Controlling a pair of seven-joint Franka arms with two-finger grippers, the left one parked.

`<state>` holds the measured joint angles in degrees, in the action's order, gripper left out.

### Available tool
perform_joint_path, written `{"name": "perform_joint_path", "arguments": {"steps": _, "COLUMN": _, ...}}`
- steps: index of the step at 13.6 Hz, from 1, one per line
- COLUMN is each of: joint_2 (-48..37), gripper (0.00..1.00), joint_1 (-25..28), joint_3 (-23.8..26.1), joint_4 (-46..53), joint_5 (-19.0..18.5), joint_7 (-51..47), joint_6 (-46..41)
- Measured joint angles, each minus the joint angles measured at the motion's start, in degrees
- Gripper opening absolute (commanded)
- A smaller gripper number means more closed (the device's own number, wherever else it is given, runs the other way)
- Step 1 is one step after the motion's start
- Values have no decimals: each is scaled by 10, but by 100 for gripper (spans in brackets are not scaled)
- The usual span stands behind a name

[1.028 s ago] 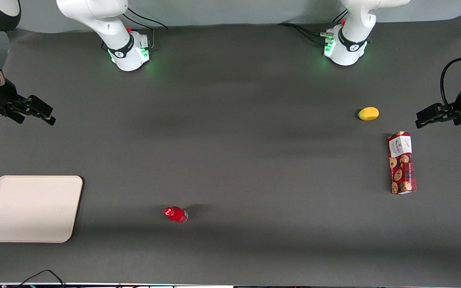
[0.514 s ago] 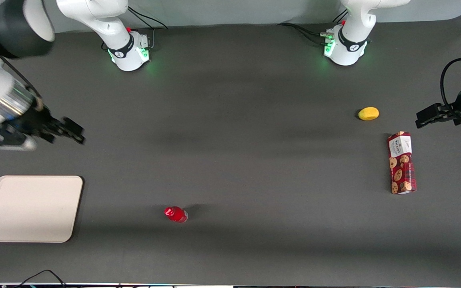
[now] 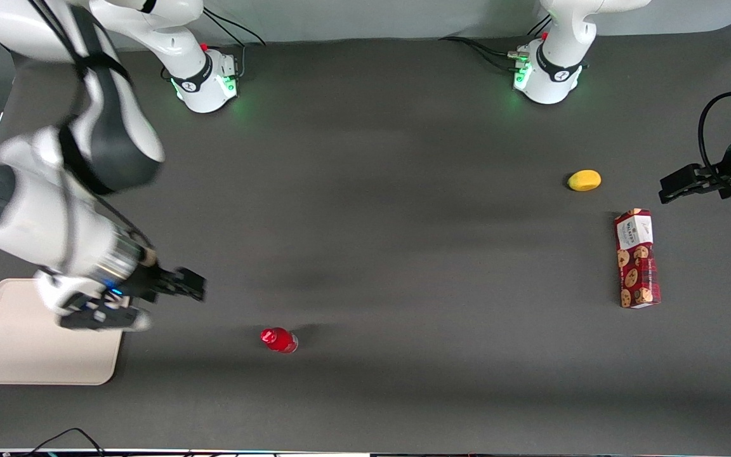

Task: Place coke bottle on tray
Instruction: 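Move the open right gripper toward the red Coca-Cola bottle, then lower the right gripper around the bottle and close it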

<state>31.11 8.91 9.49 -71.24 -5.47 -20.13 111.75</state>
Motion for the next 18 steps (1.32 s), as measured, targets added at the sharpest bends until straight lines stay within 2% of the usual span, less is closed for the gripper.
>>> {"name": "perform_joint_path", "arguments": {"steps": 2, "joint_2": 53, "gripper": 100, "joint_1": 29, "joint_3": 9, "joint_4": 26, "joint_5": -50, "joint_7": -51, "joint_6": 51}}
{"name": "perform_joint_path", "arguments": {"steps": 4, "joint_2": 94, "gripper": 100, "joint_1": 41, "joint_3": 10, "joint_4": 33, "joint_5": -67, "joint_7": -64, "joint_6": 107}}
{"name": "perform_joint_path", "arguments": {"steps": 7, "joint_2": 131, "gripper": 100, "joint_1": 42, "joint_3": 10, "joint_4": 40, "joint_5": -69, "joint_7": -73, "joint_6": 154}}
{"name": "perform_joint_path", "arguments": {"steps": 16, "joint_2": 172, "gripper": 100, "joint_1": 52, "joint_3": 14, "joint_4": 37, "joint_5": -69, "joint_7": -86, "joint_6": 169}}
{"name": "perform_joint_path", "arguments": {"steps": 17, "joint_2": 175, "gripper": 95, "joint_1": 53, "joint_3": 14, "joint_4": 37, "joint_5": -69, "joint_7": -86, "joint_6": 170}}
{"name": "perform_joint_path", "arguments": {"steps": 18, "joint_2": 175, "gripper": 82, "joint_1": 53, "joint_3": 14, "joint_4": 36, "joint_5": -69, "joint_7": -86, "joint_6": 172}}
